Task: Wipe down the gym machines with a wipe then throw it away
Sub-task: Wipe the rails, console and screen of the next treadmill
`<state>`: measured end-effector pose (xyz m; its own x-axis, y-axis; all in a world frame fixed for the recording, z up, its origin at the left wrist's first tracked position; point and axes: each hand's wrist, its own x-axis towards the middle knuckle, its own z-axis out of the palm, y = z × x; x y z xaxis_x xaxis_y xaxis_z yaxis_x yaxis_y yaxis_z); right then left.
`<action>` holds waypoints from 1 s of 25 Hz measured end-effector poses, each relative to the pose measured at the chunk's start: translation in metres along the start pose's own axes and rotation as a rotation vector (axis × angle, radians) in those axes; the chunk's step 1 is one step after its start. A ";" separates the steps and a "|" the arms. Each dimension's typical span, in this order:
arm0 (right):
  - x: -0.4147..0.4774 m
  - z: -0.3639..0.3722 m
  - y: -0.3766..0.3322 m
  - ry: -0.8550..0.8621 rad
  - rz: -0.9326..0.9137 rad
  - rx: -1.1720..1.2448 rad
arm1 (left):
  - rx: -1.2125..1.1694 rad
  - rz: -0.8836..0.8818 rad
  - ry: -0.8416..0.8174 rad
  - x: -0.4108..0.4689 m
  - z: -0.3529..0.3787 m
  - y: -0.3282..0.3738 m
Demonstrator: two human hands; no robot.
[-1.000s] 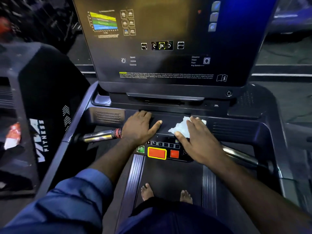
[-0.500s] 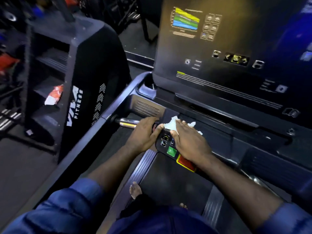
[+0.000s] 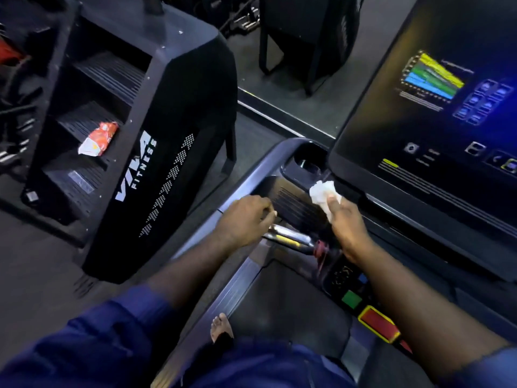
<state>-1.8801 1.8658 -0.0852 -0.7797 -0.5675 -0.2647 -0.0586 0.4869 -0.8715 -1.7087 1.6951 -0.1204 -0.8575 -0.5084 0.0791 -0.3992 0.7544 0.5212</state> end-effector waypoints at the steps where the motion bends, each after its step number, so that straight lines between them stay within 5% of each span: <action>1: 0.009 0.016 -0.006 0.029 0.039 0.117 | 0.057 0.014 0.066 0.001 -0.009 -0.015; 3: 0.029 0.051 -0.017 0.089 0.015 0.161 | 0.114 -0.056 0.171 0.002 -0.023 -0.049; 5: 0.041 0.082 -0.026 0.066 -0.143 -0.012 | 0.093 -0.222 0.108 -0.005 -0.028 -0.074; 8: 0.052 0.127 -0.024 -0.263 -0.517 -0.459 | -0.093 -0.457 -0.059 -0.021 -0.017 -0.089; 13: 0.063 0.137 -0.014 -0.620 -1.065 -0.974 | -0.263 -0.507 0.068 -0.023 -0.020 -0.092; 15: 0.081 0.125 -0.021 -0.647 -1.099 -1.042 | -0.234 -0.486 0.082 -0.025 -0.023 -0.095; 19: 0.100 0.161 -0.043 -0.301 -0.900 -1.076 | -0.562 -0.813 0.225 -0.020 -0.021 -0.094; 25: 0.041 0.174 -0.035 -0.551 -1.177 -0.847 | -0.484 -0.915 0.161 -0.015 -0.028 -0.087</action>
<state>-1.8018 1.7104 -0.1377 0.2651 -0.9592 0.0987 -0.9236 -0.2820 -0.2598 -1.6519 1.6251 -0.1431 -0.2265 -0.8772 -0.4233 -0.6709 -0.1745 0.7207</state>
